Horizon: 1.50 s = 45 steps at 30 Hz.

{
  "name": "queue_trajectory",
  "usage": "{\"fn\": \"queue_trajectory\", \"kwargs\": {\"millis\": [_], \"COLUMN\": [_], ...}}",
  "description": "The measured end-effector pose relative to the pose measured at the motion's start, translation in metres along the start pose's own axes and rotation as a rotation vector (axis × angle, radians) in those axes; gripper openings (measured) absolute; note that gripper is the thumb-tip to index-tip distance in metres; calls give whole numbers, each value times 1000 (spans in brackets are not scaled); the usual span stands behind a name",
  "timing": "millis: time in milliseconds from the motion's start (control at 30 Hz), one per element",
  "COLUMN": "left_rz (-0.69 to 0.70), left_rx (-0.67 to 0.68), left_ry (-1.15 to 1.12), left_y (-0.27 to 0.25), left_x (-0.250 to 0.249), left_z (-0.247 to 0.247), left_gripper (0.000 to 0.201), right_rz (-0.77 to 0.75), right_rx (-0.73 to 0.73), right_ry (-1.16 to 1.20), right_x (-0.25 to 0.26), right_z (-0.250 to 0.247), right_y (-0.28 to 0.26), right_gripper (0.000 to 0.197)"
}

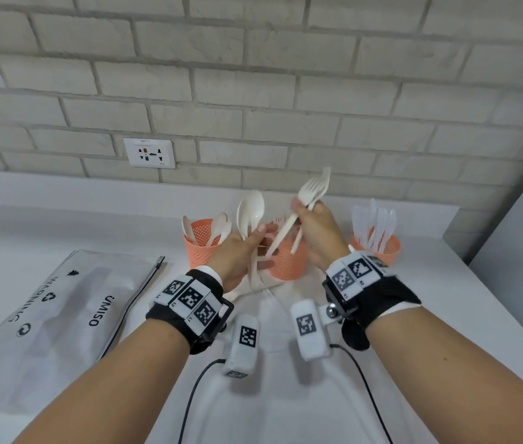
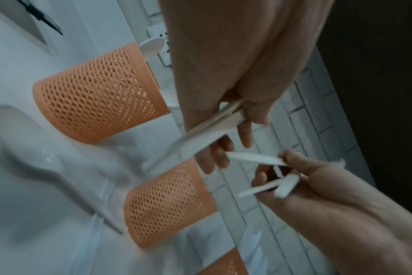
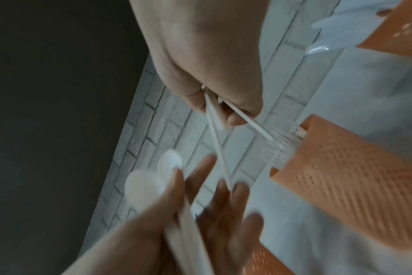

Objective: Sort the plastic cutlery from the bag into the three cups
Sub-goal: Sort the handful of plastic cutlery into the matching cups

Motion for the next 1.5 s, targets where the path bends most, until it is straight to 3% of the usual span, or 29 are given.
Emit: {"fn": "queue_trajectory", "kwargs": {"millis": [100, 200, 400, 467, 533, 600, 667, 733, 800, 933, 1033, 1067, 1133, 1200, 1267, 1333, 1400, 1500], "left_rz": [33, 31, 26, 20, 16, 20, 26, 23, 11, 87, 88, 105, 189, 229, 134, 38, -27, 12], "left_rx": [-114, -139, -95, -90, -96, -120, -139, -144, -140, 16, 115, 66, -169, -341, -312, -227, -246, -260], "left_ry": [4, -21, 60, 73, 77, 80, 93, 169, 332, 554, 554, 571, 630, 719, 800, 805, 735, 633], "left_y": [6, 11, 13, 13, 14, 14, 14, 17, 17, 10, 4, 5, 6, 9, 14, 13, 12, 13], "left_x": [-1, -2, 0, 2, 4, 5, 4, 3, 0, -7, -13, -15, -24, -26, -14, 5, 32, 42], "left_z": [-17, -28, -37, -40, -42, -43, -41, -35, -30, -39, -53, -61, -82, -103, -107, -101, -121, -117], "left_gripper": [27, 25, 21, 21, 21, 19, 19, 26, 31, 24, 25, 33, 49, 77, 109, 127, 129, 123], "right_rz": [-164, -279, -132, -120, -275, -537, -621, -437, -245, -165, -174, -212, -304, -398, -470, -446, -282, -272], "right_rx": [-126, -187, -140, -153, -234, -253, -116, 100, 207, 152, 147, 116, 48, -10, -34, -24, 53, 72], "right_ry": [26, -2, -320, -413, -487, -530, -515, -511, -495, -305, -143, -110, -39, 23, 55, 2, -148, -463], "right_x": [23, 25, -16, -18, -7, 7, 9, -2, -16, -14, -10, -7, 6, 20, 26, 13, -29, -49], "right_z": [-7, -11, -10, -10, -7, 8, 31, 56, 72, 76, 76, 74, 72, 74, 82, 91, 126, 126], "right_y": [23, 45, 68, 70, 64, 43, 20, 6, 3, 9, 18, 22, 26, 31, 34, 34, 47, 48], "right_gripper": [13, 16, 17, 45, 68, 71, 74, 93, 101, 50, 35, 32, 31, 30, 27, 18, 10, 30]}}
Point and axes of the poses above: each hand's wrist, its own y-axis towards the middle knuckle, its own z-axis out of the palm, x = y × z, the point moved 4 cm from there along y, towards the middle knuckle, and after that the axes turned 11 degrees about z, right-handed, at the moved point
